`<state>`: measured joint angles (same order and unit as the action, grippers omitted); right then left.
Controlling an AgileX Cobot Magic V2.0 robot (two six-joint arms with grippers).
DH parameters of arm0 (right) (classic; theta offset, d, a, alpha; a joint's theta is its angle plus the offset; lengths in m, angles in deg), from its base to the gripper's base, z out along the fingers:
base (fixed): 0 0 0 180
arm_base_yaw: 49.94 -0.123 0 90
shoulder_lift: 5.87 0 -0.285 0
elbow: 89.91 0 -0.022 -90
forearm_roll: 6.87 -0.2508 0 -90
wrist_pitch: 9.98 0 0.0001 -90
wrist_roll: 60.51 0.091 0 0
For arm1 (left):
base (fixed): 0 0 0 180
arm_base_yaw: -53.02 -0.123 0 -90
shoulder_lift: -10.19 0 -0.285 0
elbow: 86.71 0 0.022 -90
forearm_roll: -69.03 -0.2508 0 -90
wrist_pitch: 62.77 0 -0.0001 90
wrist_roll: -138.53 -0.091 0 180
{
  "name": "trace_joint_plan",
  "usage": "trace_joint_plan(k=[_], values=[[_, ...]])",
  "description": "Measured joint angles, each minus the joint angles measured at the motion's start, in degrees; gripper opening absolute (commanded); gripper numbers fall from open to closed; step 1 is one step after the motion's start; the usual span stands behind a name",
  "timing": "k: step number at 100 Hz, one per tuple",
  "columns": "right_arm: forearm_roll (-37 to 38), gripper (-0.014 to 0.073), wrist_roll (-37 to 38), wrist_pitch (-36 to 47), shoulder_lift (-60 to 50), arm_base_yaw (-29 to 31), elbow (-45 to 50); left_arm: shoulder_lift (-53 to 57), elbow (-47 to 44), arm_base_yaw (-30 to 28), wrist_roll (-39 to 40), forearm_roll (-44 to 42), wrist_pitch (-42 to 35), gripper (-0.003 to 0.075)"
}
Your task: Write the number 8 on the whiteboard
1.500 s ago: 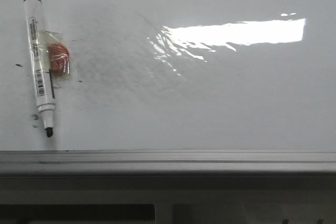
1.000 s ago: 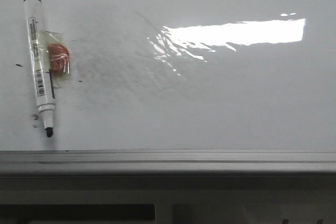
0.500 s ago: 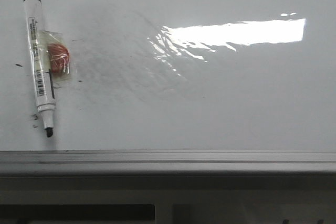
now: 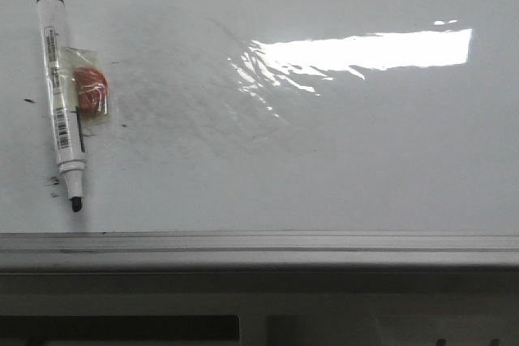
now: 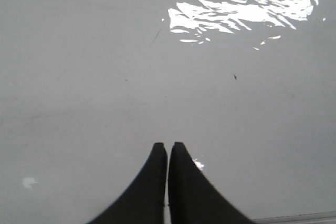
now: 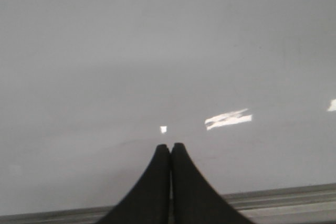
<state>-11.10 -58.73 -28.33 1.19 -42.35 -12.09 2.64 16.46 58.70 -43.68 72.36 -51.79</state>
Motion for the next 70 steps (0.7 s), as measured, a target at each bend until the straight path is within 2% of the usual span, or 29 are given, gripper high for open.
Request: trace_joint_plan(k=[22, 47, 70], values=[[-0.37, -0.0063, 0.00, 1.88, 0.00, 0.00, 0.00, 0.00, 0.00, 0.00, 0.00, 0.00, 0.00, -0.0020], [-1.50, -0.0063, 0.00, 10.39, 0.00, 0.00, 0.00, 0.00, 0.00, 0.00, 0.00, 1.13, 0.00, -0.0020], [-1.53, -0.0063, 0.00, 13.81, 0.00, 0.00, 0.00, 0.00, 0.00, 0.00, 0.00, 1.39, -2.18, -0.0021]])
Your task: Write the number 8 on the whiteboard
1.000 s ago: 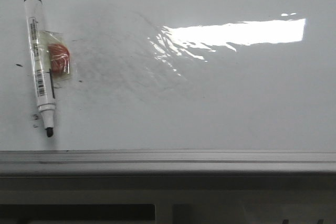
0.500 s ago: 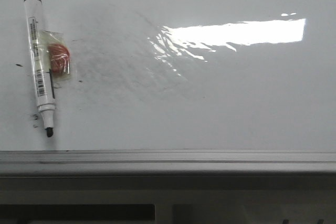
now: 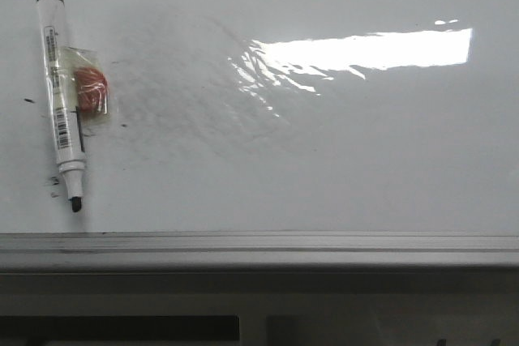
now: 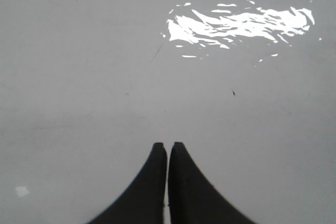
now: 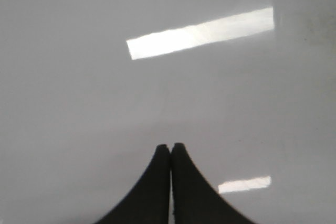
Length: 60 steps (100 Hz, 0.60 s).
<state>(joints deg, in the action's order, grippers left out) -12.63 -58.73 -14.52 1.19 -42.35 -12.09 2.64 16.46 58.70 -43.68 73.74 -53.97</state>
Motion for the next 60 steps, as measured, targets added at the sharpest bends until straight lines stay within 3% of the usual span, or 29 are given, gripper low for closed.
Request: trace_joint_plan(k=[18, 52, 60], values=[[-0.10, -0.0063, 0.00, -0.83, 0.00, 0.00, -0.57, -0.55, 0.45, 0.00, 0.00, 0.12, 1.06, -0.0021], [-0.12, -0.0063, 0.00, -14.78, 7.82, 0.00, -12.87, -14.57, 11.48, 0.00, 0.00, 0.12, 3.04, -0.0018], [-0.12, -0.0063, 0.10, -15.88, 9.32, 0.00, -14.33, -16.83, 12.70, 0.00, 0.00, 0.12, 2.69, 0.0038]])
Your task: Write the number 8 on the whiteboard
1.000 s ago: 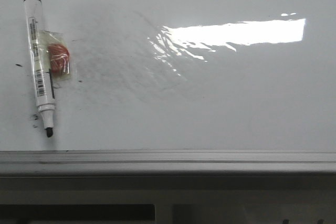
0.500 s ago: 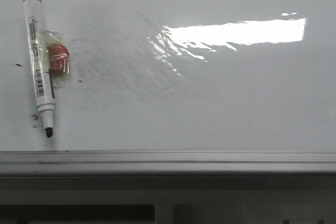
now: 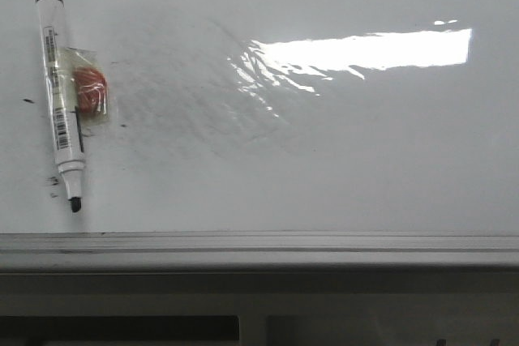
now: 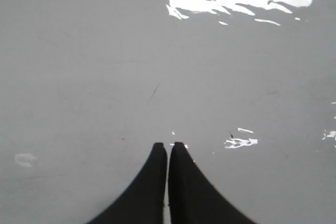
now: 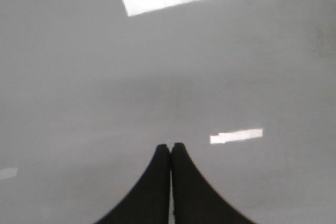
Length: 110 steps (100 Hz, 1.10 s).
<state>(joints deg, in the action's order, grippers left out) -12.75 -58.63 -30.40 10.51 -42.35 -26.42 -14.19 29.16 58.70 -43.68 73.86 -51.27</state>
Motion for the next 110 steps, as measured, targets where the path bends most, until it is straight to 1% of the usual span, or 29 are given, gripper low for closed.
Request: trace_joint_plan(k=[4, 16, 23, 35, 40, 47, 61, 73, 87, 99, 110], values=[[0.00, -0.0063, 0.00, 0.00, 0.12, 0.00, -0.24, -1.03, 0.23, 0.00, 0.00, 0.00, -0.67, 0.0093], [0.00, -0.0063, 0.00, 0.00, 0.21, 0.00, -0.38, -3.51, 0.24, 0.00, 0.00, 0.00, -4.15, 0.0344], [0.00, -0.0063, 0.00, 0.00, 0.21, 0.00, -0.38, -4.91, 0.24, 0.00, 0.00, 0.42, -6.84, 0.0420], [0.00, -0.0063, 0.00, -0.25, 0.21, 0.00, -0.38, -7.74, 0.24, 0.81, 0.00, 3.06, -11.49, 0.0426], [0.00, -0.0063, -0.10, -0.24, 0.21, 0.00, -0.38, -9.10, 0.24, 2.05, 0.00, 3.59, -13.20, 0.0426], [0.00, -0.0063, -0.10, -0.24, 0.21, 0.00, -0.38, -10.88, 0.24, 5.22, 0.00, 3.84, -15.09, 0.0426], [0.00, -0.0063, -0.10, -0.73, 0.21, 0.00, -0.38, -15.12, 0.24, 15.69, 2.20, 4.18, -18.55, 0.0426], [0.00, -0.0063, -0.10, -0.80, 0.21, 0.00, -0.38, -19.41, 0.24, 26.64, 4.14, 4.64, -22.28, 0.0422], [0.00, -0.0063, -0.10, -1.15, 0.21, 0.00, -0.38, -24.61, 0.30, 36.47, 4.41, 7.77, -25.69, 0.0420], [0.00, -0.0063, -0.10, -1.29, 0.21, 0.00, -0.38, -29.06, 0.30, 41.38, 4.49, 9.23, -27.62, 0.0420], [0.00, -0.0063, -0.10, -1.53, 0.21, 0.00, -0.38, -32.85, 0.30, 42.84, 4.49, 11.31, -29.63, 0.0420]])
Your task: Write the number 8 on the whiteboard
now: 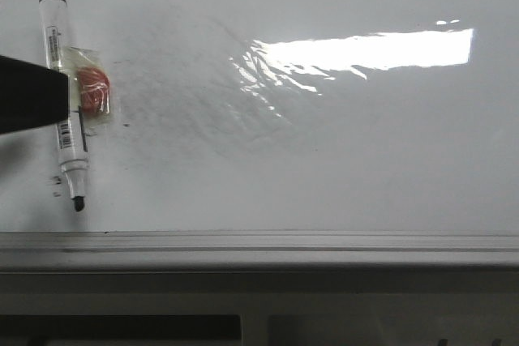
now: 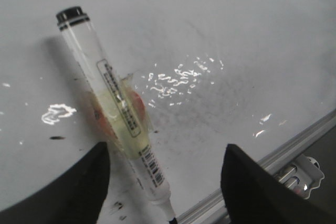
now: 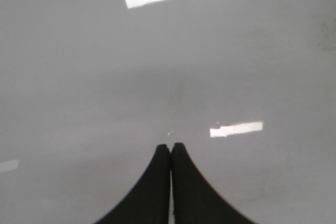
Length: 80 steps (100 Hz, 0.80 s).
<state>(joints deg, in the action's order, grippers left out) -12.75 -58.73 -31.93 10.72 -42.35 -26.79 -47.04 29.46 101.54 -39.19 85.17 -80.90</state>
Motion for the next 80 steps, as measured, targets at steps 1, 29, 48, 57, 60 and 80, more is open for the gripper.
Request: trace_joint_plan(k=[1, 29, 48, 57, 60, 80], values=[[0.00, -0.0063, 0.00, 0.00, 0.00, 0.00, 0.00, -0.19, 0.00, 0.12, 0.00, 0.27, -0.13, 0.0420], [0.00, -0.0063, 0.00, -0.43, 0.00, 0.00, 0.00, -6.46, 0.19, 0.22, 0.03, 2.13, -3.06, 0.0417], [0.00, -0.0063, 0.00, -0.54, 0.00, -2.79, 0.00, -10.01, 0.48, 0.51, 0.03, 4.36, -6.26, 0.0227], [0.00, -0.0063, 0.00, -1.04, 0.00, -5.99, 0.00, -11.38, 0.56, 0.51, 0.03, 5.35, -7.37, 0.0098], [0.00, -0.0063, 0.00, -1.20, 0.00, -7.04, 0.00, -11.71, 0.56, 0.51, 0.03, 5.32, -7.50, 0.0052], [0.00, -0.0063, -0.64, -3.54, 2.31, -14.79, -0.96, -12.41, 0.69, 0.55, 0.03, 5.27, -7.76, -0.0020]])
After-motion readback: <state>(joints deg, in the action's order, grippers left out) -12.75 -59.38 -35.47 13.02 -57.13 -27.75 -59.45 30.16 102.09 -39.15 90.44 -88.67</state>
